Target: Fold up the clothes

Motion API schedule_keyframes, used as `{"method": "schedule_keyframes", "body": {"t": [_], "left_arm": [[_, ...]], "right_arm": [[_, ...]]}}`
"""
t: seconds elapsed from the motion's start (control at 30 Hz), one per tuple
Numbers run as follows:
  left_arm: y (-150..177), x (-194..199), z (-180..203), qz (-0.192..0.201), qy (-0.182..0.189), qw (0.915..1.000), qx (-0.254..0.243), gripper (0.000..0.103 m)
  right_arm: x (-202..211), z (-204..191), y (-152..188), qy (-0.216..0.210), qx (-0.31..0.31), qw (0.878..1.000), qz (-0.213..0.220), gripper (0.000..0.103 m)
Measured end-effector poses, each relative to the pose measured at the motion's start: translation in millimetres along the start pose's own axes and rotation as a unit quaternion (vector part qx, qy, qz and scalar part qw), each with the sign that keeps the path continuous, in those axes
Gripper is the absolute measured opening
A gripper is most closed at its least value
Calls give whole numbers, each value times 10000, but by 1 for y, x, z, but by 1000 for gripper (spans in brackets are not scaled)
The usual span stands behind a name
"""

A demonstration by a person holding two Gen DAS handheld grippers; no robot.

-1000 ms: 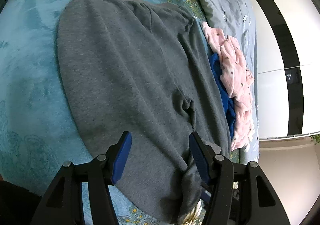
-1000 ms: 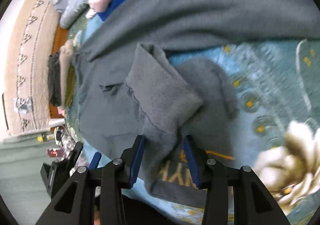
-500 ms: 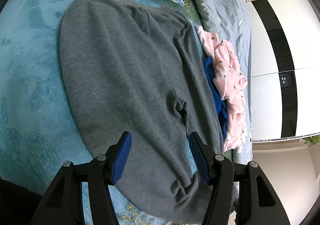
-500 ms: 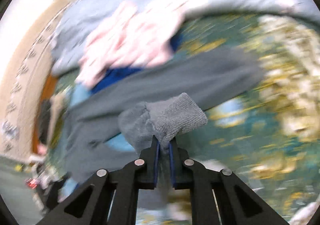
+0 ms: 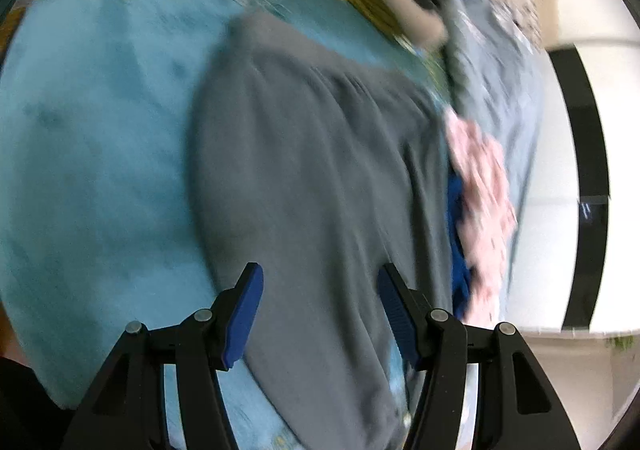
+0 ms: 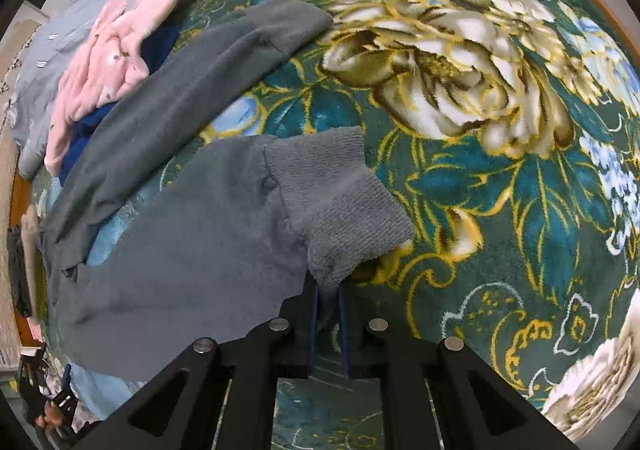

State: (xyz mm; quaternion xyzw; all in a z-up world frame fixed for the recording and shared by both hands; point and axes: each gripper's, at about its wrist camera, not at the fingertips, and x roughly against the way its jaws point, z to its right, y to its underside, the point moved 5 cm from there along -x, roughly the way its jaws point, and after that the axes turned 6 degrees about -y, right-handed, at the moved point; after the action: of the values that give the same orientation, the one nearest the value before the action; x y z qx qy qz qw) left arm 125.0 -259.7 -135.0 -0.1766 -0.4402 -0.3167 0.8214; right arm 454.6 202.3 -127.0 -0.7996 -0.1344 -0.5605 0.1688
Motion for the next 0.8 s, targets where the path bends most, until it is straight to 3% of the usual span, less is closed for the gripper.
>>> {"method": "schedule_keyframes", "body": {"t": [0.1,0.23,0.43,0.5,0.53,0.57,0.7,0.8], "left_arm": [[-29,-6,-13,71,6,9997,247,61],[-62,-12,-32,259,-335,9985,345,61],[-75,-32,-35,101,-357,9990,256,59],[-75,-37,-28,101,-391,9992,64,41],[-74,-40,-27,72,-544,9985,-37,21],[-75,-40,-28,60,-669,9977,-103,9],[-78,-24,-21,436,-894,9945,-325,8],[-77,0,-12,729,-637,9941,-497,8]], "right_arm": [[2,0,-7,-64,-27,10000,-32,10],[5,-2,-11,-81,-14,9999,-97,10],[0,2,-9,-13,-189,9996,-212,10],[-1,2,-8,-5,-247,9994,-230,10],[-1,2,-7,1,-277,9993,-239,10],[-2,3,-7,12,-310,9992,-252,10],[10,-5,-4,88,-257,9993,-242,10],[21,-12,-1,150,-159,9995,-219,10]]}}
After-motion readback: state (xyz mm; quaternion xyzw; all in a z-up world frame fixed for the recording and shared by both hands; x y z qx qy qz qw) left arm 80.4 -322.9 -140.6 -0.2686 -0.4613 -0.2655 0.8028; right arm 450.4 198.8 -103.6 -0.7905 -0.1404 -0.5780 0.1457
